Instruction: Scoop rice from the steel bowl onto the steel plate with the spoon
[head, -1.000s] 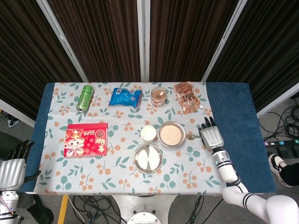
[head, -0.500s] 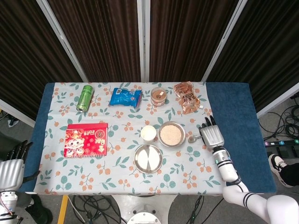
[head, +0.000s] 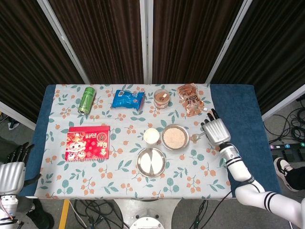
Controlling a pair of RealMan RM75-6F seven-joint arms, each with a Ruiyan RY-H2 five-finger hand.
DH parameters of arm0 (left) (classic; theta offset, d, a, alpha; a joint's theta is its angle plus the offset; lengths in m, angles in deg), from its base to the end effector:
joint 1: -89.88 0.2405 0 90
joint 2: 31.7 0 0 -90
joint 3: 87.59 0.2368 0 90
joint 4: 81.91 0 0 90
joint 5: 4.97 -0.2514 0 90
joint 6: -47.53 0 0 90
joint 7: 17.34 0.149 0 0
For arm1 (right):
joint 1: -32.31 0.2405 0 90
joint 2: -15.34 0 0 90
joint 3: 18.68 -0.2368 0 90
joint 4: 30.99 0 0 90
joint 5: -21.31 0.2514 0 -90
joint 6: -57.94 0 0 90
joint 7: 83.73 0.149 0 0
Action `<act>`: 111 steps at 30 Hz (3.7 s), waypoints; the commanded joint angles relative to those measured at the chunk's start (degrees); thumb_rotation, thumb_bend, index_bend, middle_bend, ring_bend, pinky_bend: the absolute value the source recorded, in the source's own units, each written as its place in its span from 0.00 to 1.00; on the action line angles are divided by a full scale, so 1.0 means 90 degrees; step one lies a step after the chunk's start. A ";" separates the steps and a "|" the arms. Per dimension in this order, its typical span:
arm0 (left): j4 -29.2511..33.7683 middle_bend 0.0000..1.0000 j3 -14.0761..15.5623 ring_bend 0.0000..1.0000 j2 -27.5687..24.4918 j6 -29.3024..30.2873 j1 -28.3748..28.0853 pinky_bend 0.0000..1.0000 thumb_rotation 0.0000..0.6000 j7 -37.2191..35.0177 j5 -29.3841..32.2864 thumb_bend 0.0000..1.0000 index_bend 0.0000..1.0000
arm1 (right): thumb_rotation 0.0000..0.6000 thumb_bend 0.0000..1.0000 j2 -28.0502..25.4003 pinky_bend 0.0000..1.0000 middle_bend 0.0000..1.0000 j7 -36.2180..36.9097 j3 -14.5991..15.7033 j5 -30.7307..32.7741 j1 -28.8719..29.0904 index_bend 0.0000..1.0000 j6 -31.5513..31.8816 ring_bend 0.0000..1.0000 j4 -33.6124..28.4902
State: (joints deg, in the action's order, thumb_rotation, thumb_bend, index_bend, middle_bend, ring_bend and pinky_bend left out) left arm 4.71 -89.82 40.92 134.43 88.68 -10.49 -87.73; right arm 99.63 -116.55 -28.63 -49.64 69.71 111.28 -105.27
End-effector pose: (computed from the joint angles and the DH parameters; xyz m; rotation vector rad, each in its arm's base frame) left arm -0.3303 0.1645 0.0809 -1.3143 -0.9006 -0.7820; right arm -0.2120 -0.3712 -0.0143 1.8726 -0.5103 0.5739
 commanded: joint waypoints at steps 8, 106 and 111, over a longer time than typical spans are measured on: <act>-0.0099 0.18 0.0020 0.12 0.0039 0.0008 0.0060 0.21 1.00 -0.0157 0.0044 0.07 0.18 | 1.00 0.33 0.0287 0.09 0.44 -0.2348 -0.0053 0.1349 0.1258 0.60 -0.0789 0.16 -0.0097; -0.0531 0.18 0.0023 0.12 0.0231 0.0300 0.0411 0.21 1.00 -0.0632 0.0043 0.06 0.18 | 1.00 0.33 0.1567 0.05 0.45 -0.4609 0.1100 -0.0711 0.3597 0.63 -0.0257 0.17 0.1257; -0.0557 0.18 0.0026 0.12 0.0244 0.0272 0.0410 0.21 1.00 -0.0651 0.0040 0.07 0.18 | 1.00 0.33 0.1653 0.04 0.45 -0.4692 0.1106 -0.0893 0.3528 0.63 -0.0205 0.17 0.1415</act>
State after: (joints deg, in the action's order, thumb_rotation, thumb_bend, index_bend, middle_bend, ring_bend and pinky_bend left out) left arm -0.30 -89.59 43.11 136.88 92.36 -16.35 -87.37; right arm 114.42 -158.73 -18.63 -57.58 101.55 109.35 -92.63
